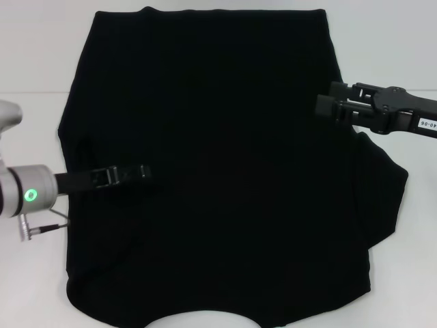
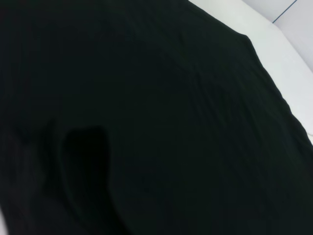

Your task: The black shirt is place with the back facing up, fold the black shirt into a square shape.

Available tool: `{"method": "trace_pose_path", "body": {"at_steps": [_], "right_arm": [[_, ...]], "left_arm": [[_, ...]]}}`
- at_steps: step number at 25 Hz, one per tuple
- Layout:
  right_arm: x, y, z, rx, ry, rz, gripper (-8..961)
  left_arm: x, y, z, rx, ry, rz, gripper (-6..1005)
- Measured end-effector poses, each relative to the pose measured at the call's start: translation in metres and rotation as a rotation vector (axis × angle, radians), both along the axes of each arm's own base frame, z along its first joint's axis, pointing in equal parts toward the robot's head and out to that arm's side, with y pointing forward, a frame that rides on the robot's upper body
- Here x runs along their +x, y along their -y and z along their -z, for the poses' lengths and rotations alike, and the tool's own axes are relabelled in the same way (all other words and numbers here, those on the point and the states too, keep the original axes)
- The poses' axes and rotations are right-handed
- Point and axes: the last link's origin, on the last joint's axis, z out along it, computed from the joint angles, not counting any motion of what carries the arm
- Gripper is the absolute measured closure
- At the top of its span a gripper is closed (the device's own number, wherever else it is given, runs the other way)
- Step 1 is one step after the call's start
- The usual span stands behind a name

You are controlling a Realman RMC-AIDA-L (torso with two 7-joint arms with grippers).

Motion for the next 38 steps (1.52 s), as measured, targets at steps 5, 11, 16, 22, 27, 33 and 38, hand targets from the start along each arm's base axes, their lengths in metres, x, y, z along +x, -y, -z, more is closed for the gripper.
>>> {"method": "trace_pose_path", "body": {"at_steps": [5, 11, 16, 22, 27, 33, 38], "right_arm": [[0.0, 0.001, 0.0, -0.004, -0.004, -0.002, 251], [0.003, 0.003, -0.001, 0.003, -0.01, 0.007, 251], [0.004, 0.003, -0.003, 0.01, -0.011, 0.006, 251], [0.007, 0.001, -0.01, 0.021, -0.01, 0.017, 251], [0.019, -0.002, -0.031, -0.006, -0.01, 0.119, 251], [0.044, -0.004, -0.057, -0.13, 0.066, 0.388, 251], [0.061, -0.003, -0.067, -0.202, 0.167, 0.606, 250]], "left_arm": [[0.02, -0.016, 0.01, -0.014, -0.018, 0.048, 151], [0.052, -0.03, 0.024, -0.042, -0.035, 0.127, 152], [0.076, -0.038, 0.034, -0.048, -0.035, 0.186, 152], [0.087, -0.042, 0.033, -0.05, -0.035, 0.226, 152], [0.083, -0.021, 0.018, -0.088, 0.007, 0.389, 151], [0.079, 0.022, 0.001, -0.056, 0.089, 0.726, 151], [0.074, 0.048, 0.005, -0.056, 0.071, 0.904, 151]]}}
